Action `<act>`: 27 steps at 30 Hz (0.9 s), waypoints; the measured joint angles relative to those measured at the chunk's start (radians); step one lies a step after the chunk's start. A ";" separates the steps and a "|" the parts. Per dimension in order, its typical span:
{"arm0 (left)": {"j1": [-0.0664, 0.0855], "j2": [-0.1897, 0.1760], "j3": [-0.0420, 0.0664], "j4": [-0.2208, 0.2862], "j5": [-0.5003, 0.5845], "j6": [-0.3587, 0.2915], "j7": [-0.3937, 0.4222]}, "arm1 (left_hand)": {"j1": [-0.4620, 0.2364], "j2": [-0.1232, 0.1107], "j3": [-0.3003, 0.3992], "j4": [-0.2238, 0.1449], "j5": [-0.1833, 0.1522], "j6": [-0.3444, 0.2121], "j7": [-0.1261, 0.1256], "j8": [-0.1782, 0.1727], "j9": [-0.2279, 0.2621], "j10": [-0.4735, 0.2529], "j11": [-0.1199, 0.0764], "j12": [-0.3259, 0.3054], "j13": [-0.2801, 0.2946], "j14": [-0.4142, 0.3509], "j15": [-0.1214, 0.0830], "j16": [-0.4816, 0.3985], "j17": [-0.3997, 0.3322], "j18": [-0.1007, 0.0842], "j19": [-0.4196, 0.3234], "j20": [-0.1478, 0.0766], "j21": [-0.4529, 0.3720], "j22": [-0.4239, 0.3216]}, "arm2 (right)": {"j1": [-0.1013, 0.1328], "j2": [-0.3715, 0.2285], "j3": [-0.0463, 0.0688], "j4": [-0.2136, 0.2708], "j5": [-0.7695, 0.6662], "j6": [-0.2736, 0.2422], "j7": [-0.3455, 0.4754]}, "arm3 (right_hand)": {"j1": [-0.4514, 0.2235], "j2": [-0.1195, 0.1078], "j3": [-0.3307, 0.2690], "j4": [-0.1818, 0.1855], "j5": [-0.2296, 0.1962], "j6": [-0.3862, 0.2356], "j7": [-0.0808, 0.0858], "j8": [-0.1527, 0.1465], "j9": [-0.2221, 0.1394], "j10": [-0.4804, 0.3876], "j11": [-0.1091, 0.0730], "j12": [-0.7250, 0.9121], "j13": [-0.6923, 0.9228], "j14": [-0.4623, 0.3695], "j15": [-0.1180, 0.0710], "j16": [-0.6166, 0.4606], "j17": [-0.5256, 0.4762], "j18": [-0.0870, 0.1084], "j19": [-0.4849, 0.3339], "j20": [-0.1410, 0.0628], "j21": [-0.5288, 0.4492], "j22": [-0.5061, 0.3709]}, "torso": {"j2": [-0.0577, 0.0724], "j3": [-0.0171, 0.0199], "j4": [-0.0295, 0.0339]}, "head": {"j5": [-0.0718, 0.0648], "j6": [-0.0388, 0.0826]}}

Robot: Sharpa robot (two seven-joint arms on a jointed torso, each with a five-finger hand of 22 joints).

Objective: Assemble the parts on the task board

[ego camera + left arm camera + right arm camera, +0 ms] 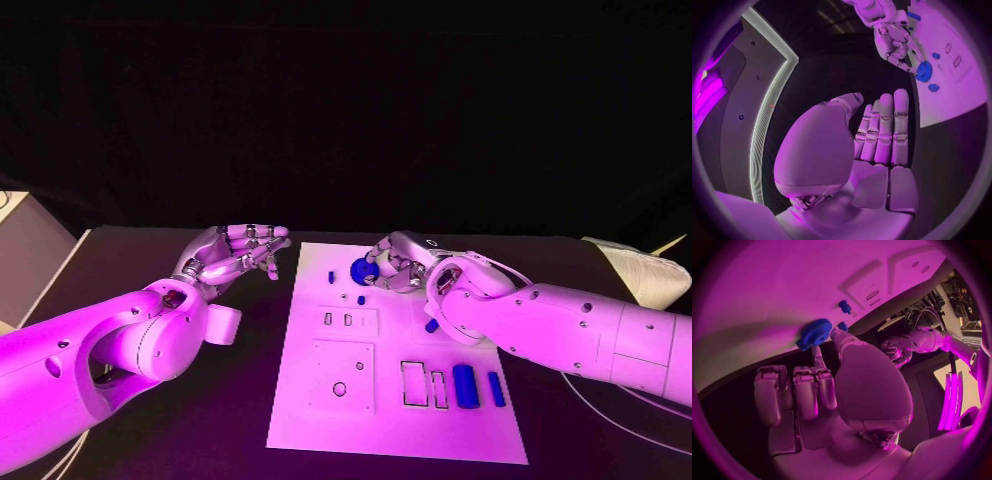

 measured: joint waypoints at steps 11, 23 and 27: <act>0.000 0.000 0.000 0.000 0.000 0.000 0.000 | 0.000 0.000 0.000 0.000 0.000 0.000 0.000 0.000 0.000 0.000 0.000 0.000 0.000 -0.003 0.004 0.000 -0.001 0.000 0.000 0.000 0.000 0.000 | 0.002 0.020 0.000 -0.031 0.003 0.028 -0.008 | -0.009 0.001 -0.008 0.008 0.000 -0.004 0.004 -0.004 -0.003 -0.003 0.004 0.000 0.000 -0.002 0.005 0.000 0.000 0.000 0.000 0.000 0.000 0.001 | 0.000 -0.0006 0.0015 | -0.002 -0.001; 0.000 0.000 0.000 -0.002 0.000 0.000 0.000 | 0.000 0.000 0.000 0.000 0.000 0.000 0.000 0.000 0.000 0.000 0.000 0.000 0.000 -0.003 0.004 0.000 -0.001 0.000 0.000 0.000 0.000 0.000 | -0.004 -0.001 -0.004 -0.010 0.011 -0.045 0.022 | 0.004 0.004 -0.001 -0.010 0.037 0.001 -0.001 -0.004 -0.004 -0.001 0.007 0.000 0.000 -0.002 0.005 0.000 0.000 0.000 0.000 0.008 0.000 0.001 | 0.000 0.0003 0.0011 | 0.002 0.000; 0.000 0.001 0.000 -0.006 0.000 0.000 0.000 | -0.002 -0.002 0.000 0.000 0.000 0.000 0.000 0.000 0.001 0.000 0.000 0.000 0.000 -0.009 0.003 0.000 -0.004 0.000 -0.004 0.004 0.000 0.000 | -0.004 -0.015 -0.004 -0.001 0.065 -0.125 0.095 | 0.007 0.002 -0.001 -0.010 0.043 0.001 -0.001 -0.004 -0.004 -0.001 0.007 0.000 0.000 -0.002 0.005 0.000 0.000 0.000 0.000 0.007 -0.002 0.001 | -0.001 0.0011 -0.0006 | 0.003 0.001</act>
